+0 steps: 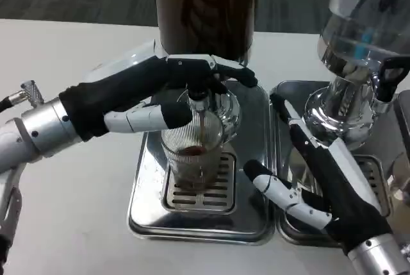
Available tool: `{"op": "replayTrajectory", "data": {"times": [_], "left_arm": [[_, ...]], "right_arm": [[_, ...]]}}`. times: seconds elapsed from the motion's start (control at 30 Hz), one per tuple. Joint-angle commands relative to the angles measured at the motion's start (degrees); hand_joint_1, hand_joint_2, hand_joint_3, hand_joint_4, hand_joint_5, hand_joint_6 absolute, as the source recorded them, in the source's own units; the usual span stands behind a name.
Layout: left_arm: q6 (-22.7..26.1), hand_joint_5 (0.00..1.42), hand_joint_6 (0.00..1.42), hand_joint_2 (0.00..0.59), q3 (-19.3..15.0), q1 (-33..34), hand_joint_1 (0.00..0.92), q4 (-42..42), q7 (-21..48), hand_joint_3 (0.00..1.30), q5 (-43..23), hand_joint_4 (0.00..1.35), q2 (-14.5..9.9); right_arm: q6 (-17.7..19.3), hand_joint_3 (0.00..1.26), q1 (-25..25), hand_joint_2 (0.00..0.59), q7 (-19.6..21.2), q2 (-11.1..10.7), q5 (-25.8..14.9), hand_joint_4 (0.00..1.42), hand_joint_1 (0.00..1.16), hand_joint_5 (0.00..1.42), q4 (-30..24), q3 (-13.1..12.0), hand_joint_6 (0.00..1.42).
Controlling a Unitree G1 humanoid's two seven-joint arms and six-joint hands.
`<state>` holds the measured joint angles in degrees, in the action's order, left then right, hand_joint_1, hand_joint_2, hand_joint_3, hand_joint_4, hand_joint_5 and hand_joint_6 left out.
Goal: Grasp the cup under the faucet to collect the drink, then remove the cup.
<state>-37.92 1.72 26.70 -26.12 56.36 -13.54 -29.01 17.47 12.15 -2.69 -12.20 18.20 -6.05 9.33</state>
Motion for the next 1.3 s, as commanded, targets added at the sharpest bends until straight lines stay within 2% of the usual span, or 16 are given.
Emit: {"op": "replayTrajectory", "data": {"times": [0.03,0.17,0.57,1.0,1.13,1.3], "left_arm": [[0.02,0.15,0.29,0.066,0.85,-1.81,0.000,0.75,1.09,0.32,0.86,0.19,-0.80],[0.10,0.15,0.29,0.067,0.80,-1.89,0.000,0.87,1.03,0.32,0.84,0.19,-0.89],[0.57,0.16,0.29,0.069,0.78,-2.36,0.000,1.82,0.87,0.32,0.76,0.20,-1.24],[1.33,0.16,0.29,0.070,0.70,-2.26,0.000,2.56,0.85,0.33,0.59,0.21,-1.27],[1.38,0.16,0.29,0.069,0.57,-2.20,0.000,2.36,0.77,0.33,0.61,0.21,-1.35],[1.33,0.16,0.29,0.072,0.43,-2.14,0.000,2.11,0.66,0.33,0.64,0.21,-1.45]], "right_arm": [[0.50,0.00,-2.54,0.209,-3.22,-1.62,-2.47,0.00,0.31,0.00,1.85,-0.14,0.00],[0.28,0.00,-3.86,0.204,-5.40,-2.08,-4.28,0.00,0.29,0.00,2.86,0.13,0.00],[-0.32,0.00,-6.57,0.193,-9.28,-2.45,-5.54,0.00,0.29,0.00,4.75,0.73,0.00],[-1.27,0.00,-8.78,0.186,-9.39,-2.40,-3.90,0.00,0.29,0.00,5.59,0.87,0.00],[-1.24,0.00,-9.77,0.188,-9.52,-2.46,-3.57,0.00,0.35,0.00,6.10,1.00,0.00],[-1.72,0.00,-10.85,0.188,-9.76,-2.36,-3.87,0.00,0.36,0.00,6.91,1.18,0.00]]}}
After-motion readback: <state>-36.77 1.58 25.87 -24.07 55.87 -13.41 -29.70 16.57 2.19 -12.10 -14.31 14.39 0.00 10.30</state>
